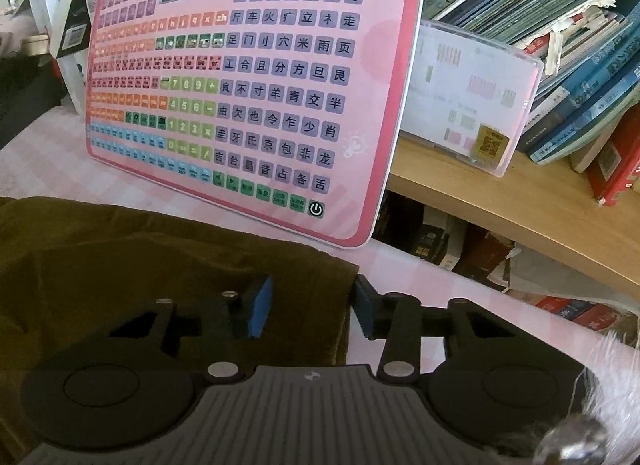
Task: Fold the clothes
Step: 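Grasp the pants edge with the left tool while the right tool grasps beside it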
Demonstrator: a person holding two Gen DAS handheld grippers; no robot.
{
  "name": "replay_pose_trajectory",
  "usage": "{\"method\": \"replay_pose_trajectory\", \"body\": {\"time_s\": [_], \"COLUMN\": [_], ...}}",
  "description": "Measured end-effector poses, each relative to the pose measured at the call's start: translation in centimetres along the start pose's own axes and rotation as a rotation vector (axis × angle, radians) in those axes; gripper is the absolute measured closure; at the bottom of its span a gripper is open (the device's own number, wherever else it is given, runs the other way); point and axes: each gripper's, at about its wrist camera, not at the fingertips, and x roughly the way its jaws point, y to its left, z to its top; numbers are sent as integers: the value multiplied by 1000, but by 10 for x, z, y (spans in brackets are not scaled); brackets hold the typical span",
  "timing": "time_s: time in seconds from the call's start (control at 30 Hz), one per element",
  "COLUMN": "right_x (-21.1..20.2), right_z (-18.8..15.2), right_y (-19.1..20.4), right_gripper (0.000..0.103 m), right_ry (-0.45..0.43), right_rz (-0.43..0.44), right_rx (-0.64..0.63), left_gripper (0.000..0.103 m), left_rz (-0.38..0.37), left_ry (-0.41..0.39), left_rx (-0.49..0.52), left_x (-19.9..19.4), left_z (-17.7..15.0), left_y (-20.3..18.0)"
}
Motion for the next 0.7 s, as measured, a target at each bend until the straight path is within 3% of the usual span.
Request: {"method": "replay_pose_trajectory", "body": {"time_s": [0.07,0.13,0.23,0.3,0.5,0.7], "right_x": [-1,-3,-14,-34,-119,-235], "right_z": [1,1,-1,0,4,-52], "right_y": [0,1,3,6,25,72], "right_gripper": [82,92,96,96,96,96], "right_ry": [6,20,17,-46,-277,-458], "right_rz": [5,3,-43,-95,-200,-223], "right_rx": [10,37,94,107,158,218], "left_gripper": [49,74,92,93,94,93], "left_rz": [-8,-24,-35,-15,-24,-100], "left_ry": [0,4,9,-8,-240,-407], "left_rx": [-3,11,68,108,159,241], "left_x": [-1,-3,-6,-9,-76,-157], "left_z": [0,1,4,9,21,-31], "left_y": [-1,-8,-20,-26,-29,-34]}}
